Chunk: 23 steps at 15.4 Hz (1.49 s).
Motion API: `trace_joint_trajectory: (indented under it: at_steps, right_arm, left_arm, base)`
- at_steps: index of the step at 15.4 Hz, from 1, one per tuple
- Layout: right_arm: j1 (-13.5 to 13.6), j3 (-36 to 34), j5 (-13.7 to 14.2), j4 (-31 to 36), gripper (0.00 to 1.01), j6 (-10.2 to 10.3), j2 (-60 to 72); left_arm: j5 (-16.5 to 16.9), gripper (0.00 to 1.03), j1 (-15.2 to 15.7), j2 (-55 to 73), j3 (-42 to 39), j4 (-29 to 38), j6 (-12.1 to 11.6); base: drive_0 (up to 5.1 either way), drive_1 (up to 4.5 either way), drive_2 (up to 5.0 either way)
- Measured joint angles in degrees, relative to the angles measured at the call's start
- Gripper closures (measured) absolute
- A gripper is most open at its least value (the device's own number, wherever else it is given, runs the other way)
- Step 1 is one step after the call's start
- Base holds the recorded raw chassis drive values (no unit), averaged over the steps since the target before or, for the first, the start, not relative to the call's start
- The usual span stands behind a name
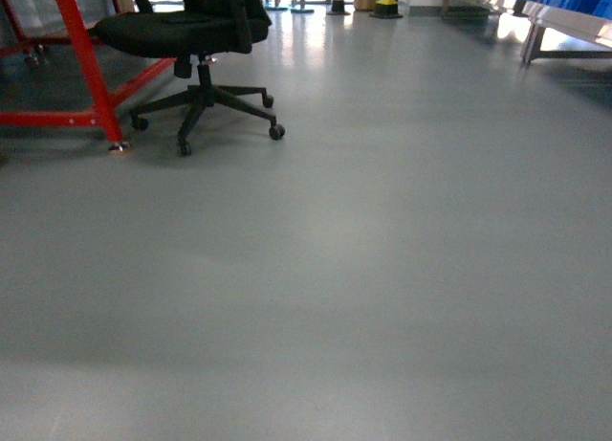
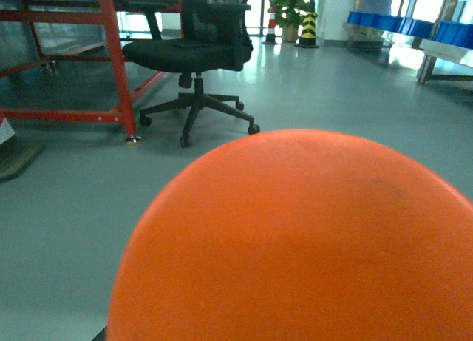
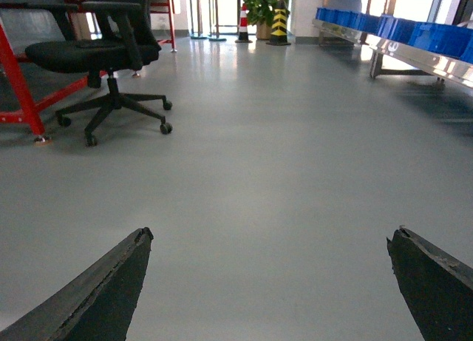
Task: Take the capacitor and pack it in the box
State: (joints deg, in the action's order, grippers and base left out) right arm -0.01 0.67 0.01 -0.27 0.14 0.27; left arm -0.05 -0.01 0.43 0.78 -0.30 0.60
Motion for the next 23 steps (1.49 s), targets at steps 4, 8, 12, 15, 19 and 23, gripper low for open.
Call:
trace_joint_trajectory:
  at_steps: [4,8,12,15,19,23]
  right_arm:
    - [0.0,0.0,0.0,-0.07,0.03,0.0,0.0]
    - [0.0,0.0,-0.02,0.11,0.03,0.0,0.0]
    - [0.0,0.0,0.0,0.0,0.03,0.0,0.0]
    - [0.0,0.0,0.0,0.0,0.03,0.0,0.0]
    - [0.0,0.0,0.0,0.0,0.03,0.0,0.0]
    - [0.0,0.0,-0.02,0.0,0.03,0.0,0.0]
  left_arm:
    - [0.04,0.6,0.0,0.0,0.0,-0.02,0.0]
    - [0.04,0.6,0.0,0.0,0.0,0.04,0.0]
    - [0.0,0.6,0.0,0.0,0.0,-0.04,0.0]
    - [0.0,0.6,0.0,0.0,0.0,-0.04,0.0]
    - [0.0,0.6,0.0,0.0,0.0,-0.04,0.0]
    - [0.0,0.6,0.0,0.0,0.0,-0.07,0.0]
  base:
    - [-5.0,2.41,2.4]
    - [-5.0,2.41,2.4]
    - [-5.0,2.43,2.4]
    - [-5.0,2.45,2.4]
    - [-5.1,2.38,2.4]
    - [-5.1,2.39,2.4]
